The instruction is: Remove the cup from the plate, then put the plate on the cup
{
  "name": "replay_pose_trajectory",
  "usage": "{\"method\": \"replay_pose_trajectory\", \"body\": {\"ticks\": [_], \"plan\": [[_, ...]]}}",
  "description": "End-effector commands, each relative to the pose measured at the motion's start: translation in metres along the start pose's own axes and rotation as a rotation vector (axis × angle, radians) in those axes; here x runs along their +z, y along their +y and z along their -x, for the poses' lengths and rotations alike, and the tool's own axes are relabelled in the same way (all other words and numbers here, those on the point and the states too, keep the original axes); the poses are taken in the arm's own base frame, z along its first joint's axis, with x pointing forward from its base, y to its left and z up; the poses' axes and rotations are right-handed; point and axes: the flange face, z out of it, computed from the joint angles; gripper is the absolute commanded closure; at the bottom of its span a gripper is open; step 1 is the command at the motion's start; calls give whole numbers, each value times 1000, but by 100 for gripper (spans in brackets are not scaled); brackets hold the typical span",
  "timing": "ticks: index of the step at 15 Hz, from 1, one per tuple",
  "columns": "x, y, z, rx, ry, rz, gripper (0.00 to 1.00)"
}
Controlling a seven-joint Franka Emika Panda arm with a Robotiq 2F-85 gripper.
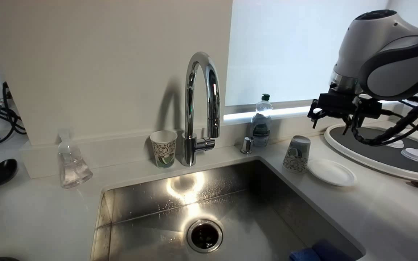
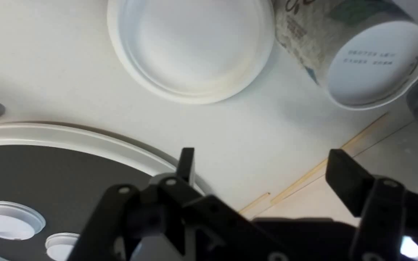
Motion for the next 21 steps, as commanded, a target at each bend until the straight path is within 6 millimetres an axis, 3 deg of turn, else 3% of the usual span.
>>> {"method": "replay_pose_trajectory", "body": {"ticks": [1, 6, 13, 14, 21], "plan": [[1, 36, 9, 60, -26, 62, 0], [21, 67, 38, 132, -91, 126, 0], [48, 91, 75, 259, -238, 131, 0], [48, 82, 64, 210, -215, 151, 0], [53, 87, 70, 240, -219, 156, 0]]}}
